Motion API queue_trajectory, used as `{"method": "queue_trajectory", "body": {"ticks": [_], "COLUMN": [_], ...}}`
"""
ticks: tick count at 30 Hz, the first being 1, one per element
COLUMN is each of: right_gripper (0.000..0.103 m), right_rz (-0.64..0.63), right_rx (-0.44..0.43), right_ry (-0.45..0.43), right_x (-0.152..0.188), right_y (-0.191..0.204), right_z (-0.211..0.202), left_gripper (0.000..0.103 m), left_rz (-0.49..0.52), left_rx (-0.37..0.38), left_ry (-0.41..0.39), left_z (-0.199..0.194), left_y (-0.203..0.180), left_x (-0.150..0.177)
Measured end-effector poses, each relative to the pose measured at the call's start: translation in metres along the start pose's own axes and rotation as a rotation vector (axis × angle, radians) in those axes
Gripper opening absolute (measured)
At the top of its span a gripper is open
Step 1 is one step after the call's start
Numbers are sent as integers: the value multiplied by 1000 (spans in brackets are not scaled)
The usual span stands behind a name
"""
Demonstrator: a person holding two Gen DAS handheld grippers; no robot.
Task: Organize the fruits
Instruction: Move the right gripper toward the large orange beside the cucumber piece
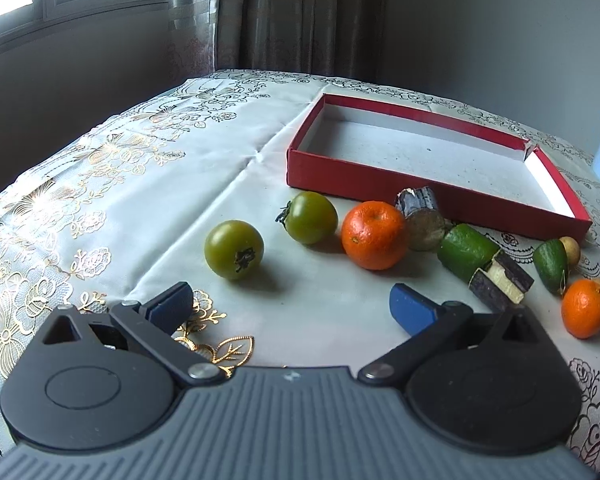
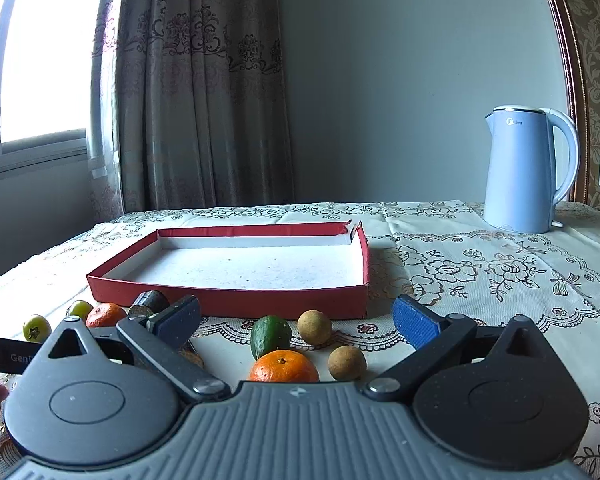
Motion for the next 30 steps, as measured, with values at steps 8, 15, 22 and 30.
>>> {"method": "queue_trajectory", "body": {"ticks": [8,15,22,30], "right_gripper": [103,103,103,103], "right_rz": [-22,-75,-33,-8], "right_rx": [18,37,60,55], "right_ry": [26,164,297,381], "right_x": [2,5,14,20], "right_y": [1,4,-7,-10], "right_z": [3,9,19,30], "left_gripper": [103,103,103,103], "left_rz": [22,40,41,50], "left_rx": [-1,-13,-11,-10], "left_ry": [-7,-9,-13,-5], "left_z": [-3,-3,-6,-6], "left_y": [-9,-11,-9,-9], "left_x": [3,2,0,0]}}
Point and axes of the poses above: each gripper's, at about its wrist camera, not at the fingertips, and z roughly the way its jaws point, y to its left, x to its underside, the point moved 1 cm from there along z, roughly the way its jaws point, and after that the axes turned 3 degrees about -y, right-handed, at the moved point
